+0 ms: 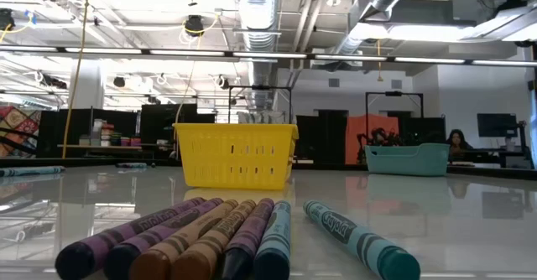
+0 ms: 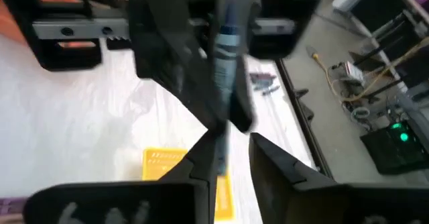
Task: Sort crayons
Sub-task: Put the dark blue crayon into the orange basket, then put the light blue crayon into the orange basket
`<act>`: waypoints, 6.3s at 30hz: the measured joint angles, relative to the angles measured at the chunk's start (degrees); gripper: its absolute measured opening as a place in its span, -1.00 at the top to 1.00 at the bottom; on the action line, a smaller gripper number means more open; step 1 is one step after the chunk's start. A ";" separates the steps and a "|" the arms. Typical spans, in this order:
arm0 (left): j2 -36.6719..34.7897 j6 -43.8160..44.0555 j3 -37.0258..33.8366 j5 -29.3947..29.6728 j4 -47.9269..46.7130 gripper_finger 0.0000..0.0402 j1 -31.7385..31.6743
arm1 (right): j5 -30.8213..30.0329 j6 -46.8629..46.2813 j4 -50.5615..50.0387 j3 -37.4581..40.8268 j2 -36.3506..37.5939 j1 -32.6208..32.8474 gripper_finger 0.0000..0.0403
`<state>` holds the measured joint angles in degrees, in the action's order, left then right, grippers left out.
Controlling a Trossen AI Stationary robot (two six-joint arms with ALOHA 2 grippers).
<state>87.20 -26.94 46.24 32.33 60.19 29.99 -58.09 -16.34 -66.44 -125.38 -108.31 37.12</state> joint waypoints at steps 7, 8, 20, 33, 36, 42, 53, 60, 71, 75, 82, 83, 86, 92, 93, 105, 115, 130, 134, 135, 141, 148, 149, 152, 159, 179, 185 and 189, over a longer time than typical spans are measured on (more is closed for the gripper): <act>0.09 0.77 4.67 14.94 -19.46 0.95 6.62 | -0.32 -11.20 -11.85 -0.02 0.07 0.22 0.49; 0.09 2.09 6.07 17.31 -24.01 0.95 7.79 | -0.24 -12.88 -13.83 -0.02 0.07 0.45 0.49; 0.04 62.77 28.06 18.54 -98.33 0.95 18.47 | 0.94 -17.90 -23.50 0.09 0.04 2.28 0.49; 2.74 110.18 30.01 -9.09 -115.74 0.93 28.06 | 1.03 -18.72 -23.56 2.61 0.04 3.02 0.49; 5.09 118.93 30.01 -14.03 -117.68 0.93 31.12 | 1.25 -19.81 -23.56 4.96 0.02 2.99 0.49; 10.31 134.10 29.97 -22.60 -122.19 0.93 36.76 | 1.64 -21.89 -23.53 8.62 0.00 2.98 0.49; 13.31 142.68 26.85 -28.34 -120.01 0.93 38.78 | 1.49 -22.27 -23.05 9.16 0.00 2.97 0.49; 13.46 142.12 26.45 -29.63 -119.93 0.79 37.89 | 1.65 -24.01 -23.31 9.16 0.00 3.13 0.49; 13.49 141.11 25.66 -30.37 -119.53 0.33 37.91 | 4.19 -34.20 -23.07 17.54 0.00 4.51 0.49; 13.57 140.08 26.47 -29.45 -120.21 0.22 38.03 | 7.64 -40.20 -23.16 22.04 0.00 4.50 0.49; 10.98 136.49 29.74 -17.80 -120.12 0.18 38.11 | 19.36 -49.23 -22.53 30.11 0.00 4.79 0.49; 10.44 135.28 30.07 -15.37 -120.28 0.18 38.10 | 21.10 -50.57 -22.63 31.38 0.00 4.91 0.49; 8.75 130.85 31.18 -7.91 -120.64 0.18 37.80 | 26.68 -54.04 -22.18 34.89 0.00 5.61 0.49; 6.93 117.68 32.34 1.91 -121.05 0.18 34.05 | 33.71 -61.97 -21.08 42.41 0.55 8.08 0.49; 6.82 115.07 32.41 2.86 -121.05 0.18 33.11 | 34.53 -63.50 -20.34 43.99 1.05 8.48 0.49; 6.67 87.99 32.37 5.25 -118.09 0.18 20.28 | 42.00 -84.34 -10.70 62.26 15.61 17.43 0.49; 6.64 74.63 32.35 4.84 -113.03 0.18 13.13 | 50.09 -95.21 0.65 71.22 21.87 24.29 0.49; 6.62 63.55 32.35 1.08 -108.51 0.18 7.16 | 52.17 -102.88 13.75 71.19 14.28 28.73 0.49; 6.62 63.10 32.34 0.13 -108.44 0.18 6.45 | 52.17 -103.31 14.05 71.25 13.07 28.74 0.49; 6.62 63.09 32.35 -0.18 -108.44 0.18 6.32 | 52.17 -103.36 14.36 71.25 12.86 28.72 0.49; 6.62 62.95 32.34 -0.39 -108.20 0.18 6.28 | 51.94 -102.68 14.63 71.01 11.65 28.72 0.53; 6.62 62.95 32.34 -0.31 -108.22 0.18 6.28 | 51.85 -101.93 14.15 71.08 11.75 28.74 0.82; 6.62 62.95 32.34 -0.16 -108.23 0.18 6.28 | 51.86 -101.81 14.09 71.09 11.77 28.76 0.88; 6.62 62.93 32.35 1.14 -108.20 0.18 6.28 | 51.98 -100.65 14.07 71.14 11.78 28.79 0.97; 6.62 61.69 32.33 5.12 -104.78 0.18 6.28 | 52.85 -100.21 7.44 70.07 13.63 28.74 0.99; 6.62 44.89 32.30 8.19 -80.48 0.18 6.28 | 21.14 -80.97 -6.86 59.90 22.84 17.96 1.00; 6.55 39.86 29.29 4.19 -68.60 0.18 4.96 | 11.75 -63.13 1.85 56.91 23.97 12.49 1.00; 6.54 38.70 26.33 0.71 -60.98 0.18 3.20 | 8.18 -46.66 12.29 54.82 24.30 9.07 1.00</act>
<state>93.73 11.76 72.56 33.04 -0.79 33.19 -49.90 -63.01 -54.15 -70.56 -84.01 46.19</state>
